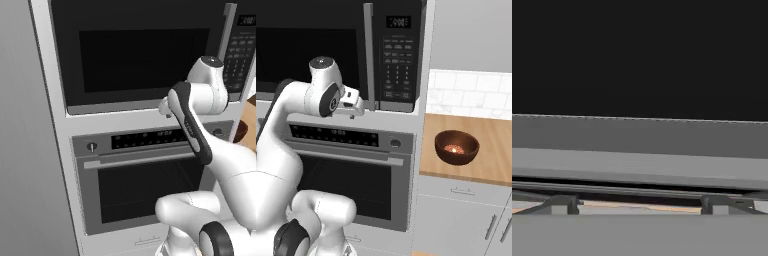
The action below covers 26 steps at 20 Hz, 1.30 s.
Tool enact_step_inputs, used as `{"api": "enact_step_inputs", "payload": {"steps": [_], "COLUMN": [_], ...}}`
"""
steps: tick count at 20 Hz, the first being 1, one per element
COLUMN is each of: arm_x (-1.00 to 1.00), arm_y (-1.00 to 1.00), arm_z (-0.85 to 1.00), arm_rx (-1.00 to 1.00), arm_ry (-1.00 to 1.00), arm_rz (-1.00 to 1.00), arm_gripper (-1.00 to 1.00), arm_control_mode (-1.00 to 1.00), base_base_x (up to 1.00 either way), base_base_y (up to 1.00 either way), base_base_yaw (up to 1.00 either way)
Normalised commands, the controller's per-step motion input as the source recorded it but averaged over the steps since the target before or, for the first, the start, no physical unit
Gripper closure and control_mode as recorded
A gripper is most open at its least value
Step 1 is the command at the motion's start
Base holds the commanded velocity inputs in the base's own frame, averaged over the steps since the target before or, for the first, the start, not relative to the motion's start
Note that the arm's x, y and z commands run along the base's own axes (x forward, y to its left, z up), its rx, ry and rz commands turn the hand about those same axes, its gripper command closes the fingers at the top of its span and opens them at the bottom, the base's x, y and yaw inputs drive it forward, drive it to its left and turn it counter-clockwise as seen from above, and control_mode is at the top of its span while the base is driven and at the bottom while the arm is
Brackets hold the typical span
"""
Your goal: Open the microwave, place the bowl with waffle inside the microwave, then close the microwave door and turn it on.
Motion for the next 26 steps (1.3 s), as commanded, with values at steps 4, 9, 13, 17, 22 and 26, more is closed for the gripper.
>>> {"api": "enact_step_inputs", "payload": {"steps": [4, 9, 13, 17, 22, 26], "arm_x": [-0.24, -0.24, -0.33, -0.1, 0.02, 0.09], "arm_y": [-0.28, -0.3, -0.19, -0.05, -0.19, -0.34], "arm_z": [0.3, 0.2, 0.27, 0.11, 0.01, 0.27], "arm_rx": [0.0, 0.0, -0.01, -0.02, 0.0, 0.0], "arm_ry": [-0.24, -0.29, -0.37, -0.44, -0.34, -0.27], "arm_rz": [-0.03, 0.0, -0.01, -0.03, -0.07, 0.0], "arm_gripper": [-1.0, -1.0, -1.0, -1.0, -1.0, -1.0], "arm_control_mode": [-1.0, -1.0, -1.0, -1.0, -1.0, -1.0], "base_base_x": [0.0, 0.0, 0.0, 0.0, 0.0, 0.0], "base_base_y": [0.0, 0.0, 0.0, 0.0, 0.0, 0.0], "base_base_yaw": [0.0, 0.0, 0.0, 0.0, 0.0, 0.0]}}
